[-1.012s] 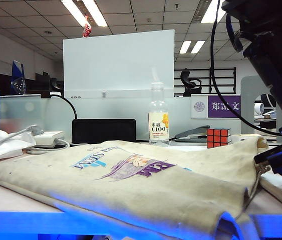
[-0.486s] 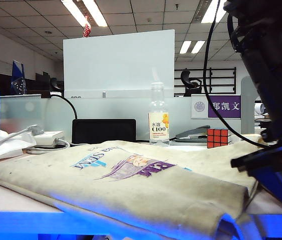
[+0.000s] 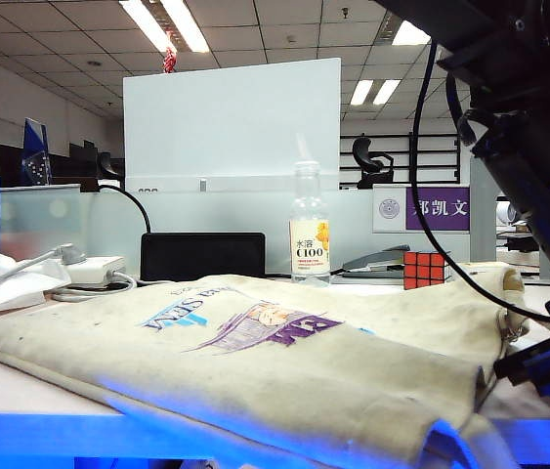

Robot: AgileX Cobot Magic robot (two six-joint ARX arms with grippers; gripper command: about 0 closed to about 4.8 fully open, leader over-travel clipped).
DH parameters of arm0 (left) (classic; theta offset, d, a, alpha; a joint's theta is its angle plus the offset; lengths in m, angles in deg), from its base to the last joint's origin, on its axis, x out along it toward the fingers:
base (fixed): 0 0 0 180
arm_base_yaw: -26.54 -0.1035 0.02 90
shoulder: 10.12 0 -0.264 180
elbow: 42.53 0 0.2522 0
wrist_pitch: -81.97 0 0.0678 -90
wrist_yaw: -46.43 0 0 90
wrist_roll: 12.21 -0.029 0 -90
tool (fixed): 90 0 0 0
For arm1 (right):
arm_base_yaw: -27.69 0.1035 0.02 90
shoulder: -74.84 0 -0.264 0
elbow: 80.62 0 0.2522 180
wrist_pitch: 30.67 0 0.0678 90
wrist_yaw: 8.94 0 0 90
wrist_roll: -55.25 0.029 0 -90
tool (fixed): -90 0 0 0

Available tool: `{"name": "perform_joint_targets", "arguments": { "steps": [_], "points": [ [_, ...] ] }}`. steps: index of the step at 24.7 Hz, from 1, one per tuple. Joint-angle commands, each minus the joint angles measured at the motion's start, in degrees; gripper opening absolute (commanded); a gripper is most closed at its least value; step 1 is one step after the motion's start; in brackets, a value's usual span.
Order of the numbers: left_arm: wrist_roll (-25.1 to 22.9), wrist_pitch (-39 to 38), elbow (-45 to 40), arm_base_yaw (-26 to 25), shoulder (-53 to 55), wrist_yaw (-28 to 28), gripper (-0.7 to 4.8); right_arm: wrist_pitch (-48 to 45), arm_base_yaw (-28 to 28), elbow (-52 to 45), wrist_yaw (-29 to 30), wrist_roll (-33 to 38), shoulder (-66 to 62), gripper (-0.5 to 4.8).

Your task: Take the glasses case out of the canvas bag and put it on the table.

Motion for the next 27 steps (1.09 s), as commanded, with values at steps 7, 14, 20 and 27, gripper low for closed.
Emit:
{"name": "perform_joint_targets", "arguments": {
  "steps": [7,14,20,27],
  "points": [
    [12.9,13.1,-0.4,-4.3,1.7,-2.4,3.82,0.1,0.0,0.3,0.0,0.2,0.0,0.58],
    [6.6,9.3,-0.4,-4.6,1.1,13.4,3.81,1.3,0.0,0.0,-0.1,-0.3,0.0,0.58],
    [3.4,9.0,-0.4,-5.0,0.2,23.8,3.81,1.6,0.2,-0.3,-0.3,-0.3,-0.1,0.58],
    [0.4,16.5,1.0,-4.6,-0.2,25.0,0.30,2.9,1.4,-0.3,-2.1,-0.2,-0.1,0.58]
  ]
}}
